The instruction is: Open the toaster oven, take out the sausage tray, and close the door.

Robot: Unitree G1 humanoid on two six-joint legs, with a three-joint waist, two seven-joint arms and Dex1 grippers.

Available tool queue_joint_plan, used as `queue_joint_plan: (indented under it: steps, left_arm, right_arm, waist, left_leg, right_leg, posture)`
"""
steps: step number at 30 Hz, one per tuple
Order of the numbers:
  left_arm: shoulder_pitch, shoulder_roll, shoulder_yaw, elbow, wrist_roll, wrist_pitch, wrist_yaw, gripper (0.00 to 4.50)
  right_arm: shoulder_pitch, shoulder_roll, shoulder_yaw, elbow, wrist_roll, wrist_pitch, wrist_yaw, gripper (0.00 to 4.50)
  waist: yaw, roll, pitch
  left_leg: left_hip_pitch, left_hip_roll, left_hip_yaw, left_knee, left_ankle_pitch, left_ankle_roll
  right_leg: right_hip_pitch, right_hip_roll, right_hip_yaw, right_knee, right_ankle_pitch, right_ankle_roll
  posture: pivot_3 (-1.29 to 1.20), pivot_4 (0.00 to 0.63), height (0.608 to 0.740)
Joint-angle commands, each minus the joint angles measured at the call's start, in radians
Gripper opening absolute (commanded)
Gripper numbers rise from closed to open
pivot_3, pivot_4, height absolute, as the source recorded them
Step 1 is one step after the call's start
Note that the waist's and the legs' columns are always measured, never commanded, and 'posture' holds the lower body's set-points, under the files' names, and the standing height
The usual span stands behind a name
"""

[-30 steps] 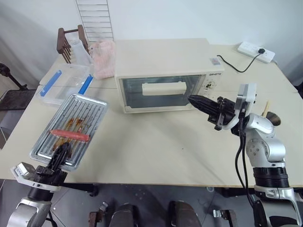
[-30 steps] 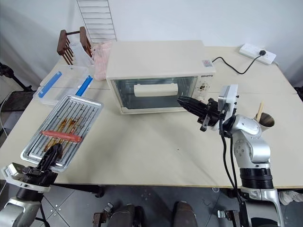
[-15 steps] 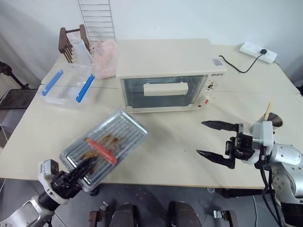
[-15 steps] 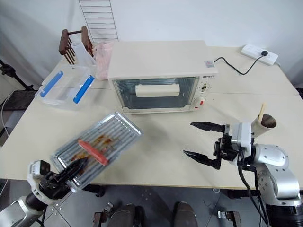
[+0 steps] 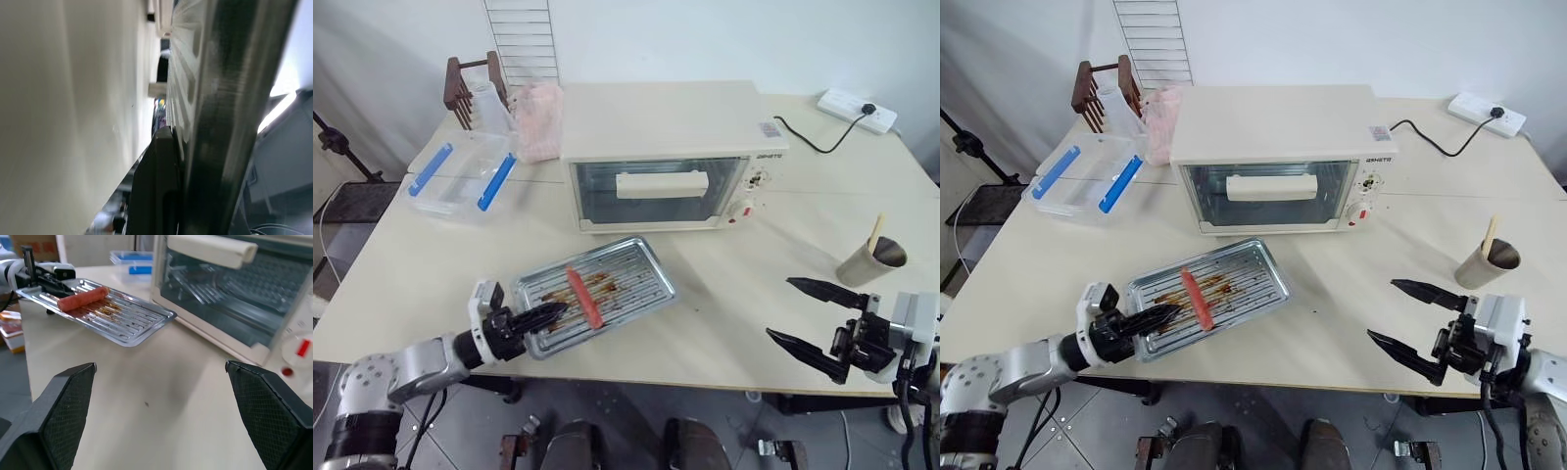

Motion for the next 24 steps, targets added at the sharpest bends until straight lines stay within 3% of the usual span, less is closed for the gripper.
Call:
queue_joint_plan:
  steps: [1,11,15,24]
  left_arm:
    - [-0.111,-0.027,-0.087,0.051,0.090,0.053,-0.019,0.00]
    - [-0.339,-0.165,-0.161,0.134,0.478,0.094,-0.124,0.00]
    - [-0.368,-0.202,-0.173,0.128,0.601,0.093,-0.173,0.94]
    - [-0.410,-0.271,-0.207,0.040,0.829,0.008,-0.319,3.67]
  right_arm:
    - [0.048,0.001,-0.068,-0.043,0.008,-0.031,-0.010,4.42]
    - [0.156,0.024,-0.117,-0.099,0.012,-0.057,-0.043,4.42]
    - [0.177,0.027,-0.129,-0.115,0.019,-0.060,-0.056,4.50]
    - [0.215,0.029,-0.153,-0.130,0.023,-0.059,-0.057,4.50]
  waist:
    - [0.013,0.000,0.000]
    - [0.054,0.007,-0.004]
    - [0.061,0.007,-0.004]
    - [0.064,0.007,-0.004]
  left_leg:
    - [0.000,0.000,0.000,0.000,0.000,0.000]
    - [0.000,-0.007,-0.001,0.001,0.002,0.003]
    - [0.000,-0.007,-0.002,0.001,0.000,0.000]
    - [0.000,-0.009,-0.004,0.000,-0.001,0.001]
  right_leg:
    - [0.000,0.000,0.000,0.000,0.000,0.000]
    - [0.004,-0.003,0.003,-0.005,0.005,0.010]
    - [0.007,-0.003,0.003,-0.010,0.007,0.012]
    - [0.012,-0.004,0.000,-0.018,0.009,0.015]
  posture:
    - [0.00,0.150,0.740]
    - [0.00,0.150,0.740]
    - [0.00,0.150,0.740]
    - [0.00,0.150,0.740]
